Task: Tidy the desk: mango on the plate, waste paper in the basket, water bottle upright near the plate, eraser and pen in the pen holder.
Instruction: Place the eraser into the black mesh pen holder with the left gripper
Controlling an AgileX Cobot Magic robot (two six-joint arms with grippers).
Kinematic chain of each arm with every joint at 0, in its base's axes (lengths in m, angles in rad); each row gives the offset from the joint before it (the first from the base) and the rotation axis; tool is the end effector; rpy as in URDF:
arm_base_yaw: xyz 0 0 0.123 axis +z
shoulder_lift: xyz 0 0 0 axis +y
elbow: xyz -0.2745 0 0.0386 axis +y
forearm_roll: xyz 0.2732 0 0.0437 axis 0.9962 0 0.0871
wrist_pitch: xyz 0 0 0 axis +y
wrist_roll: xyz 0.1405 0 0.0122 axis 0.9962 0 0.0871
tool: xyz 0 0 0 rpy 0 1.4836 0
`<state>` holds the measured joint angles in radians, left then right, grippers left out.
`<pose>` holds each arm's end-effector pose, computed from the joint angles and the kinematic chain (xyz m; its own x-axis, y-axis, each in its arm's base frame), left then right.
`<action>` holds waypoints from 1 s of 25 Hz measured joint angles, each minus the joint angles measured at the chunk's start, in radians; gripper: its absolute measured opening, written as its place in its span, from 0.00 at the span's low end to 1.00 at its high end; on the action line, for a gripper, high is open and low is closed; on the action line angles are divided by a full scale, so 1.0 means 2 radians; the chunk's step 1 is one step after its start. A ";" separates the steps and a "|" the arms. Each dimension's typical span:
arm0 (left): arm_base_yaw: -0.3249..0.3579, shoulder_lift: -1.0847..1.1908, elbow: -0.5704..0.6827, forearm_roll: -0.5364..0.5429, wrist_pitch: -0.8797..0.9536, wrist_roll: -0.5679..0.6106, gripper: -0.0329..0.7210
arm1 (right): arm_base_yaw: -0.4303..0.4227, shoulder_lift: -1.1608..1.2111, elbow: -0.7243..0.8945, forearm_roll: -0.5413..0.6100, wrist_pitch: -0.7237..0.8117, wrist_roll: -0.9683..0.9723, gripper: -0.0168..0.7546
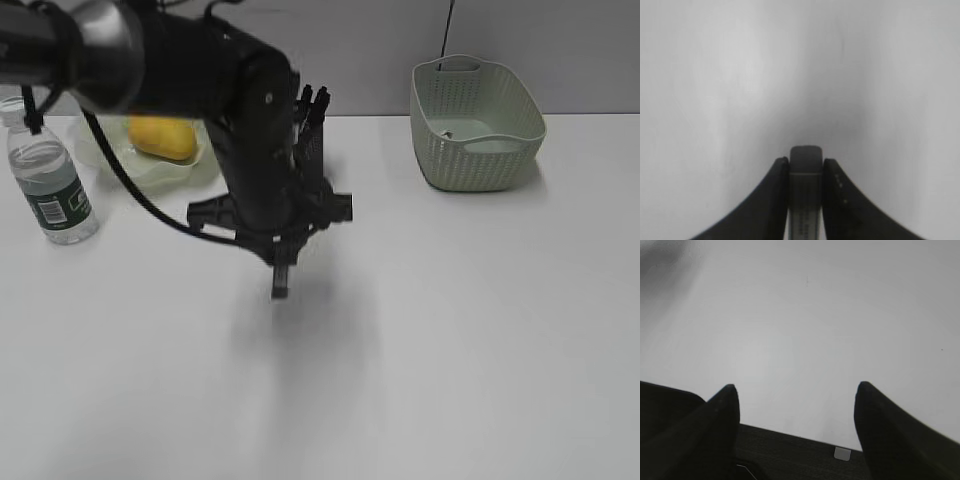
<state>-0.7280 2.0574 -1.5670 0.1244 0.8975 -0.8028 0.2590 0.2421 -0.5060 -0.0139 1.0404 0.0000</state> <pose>0.3540 -0.2972 0.1223 -0.9641 -0.0248 -0.2644 0.0045 0.9940 -0.1095 0.1008 0.0250 0.2500 -0.6130 -0.1697 -0.7716 -0.2515 0.9678 -0.0131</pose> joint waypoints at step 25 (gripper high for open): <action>0.094 0.079 -0.146 0.137 -0.250 0.003 0.27 | 0.000 0.000 0.000 0.000 0.000 0.000 0.75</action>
<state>-0.5409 2.2144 -1.8582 0.3986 0.3968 -0.7963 0.2590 0.2421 -0.5060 -0.0139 1.0404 0.0000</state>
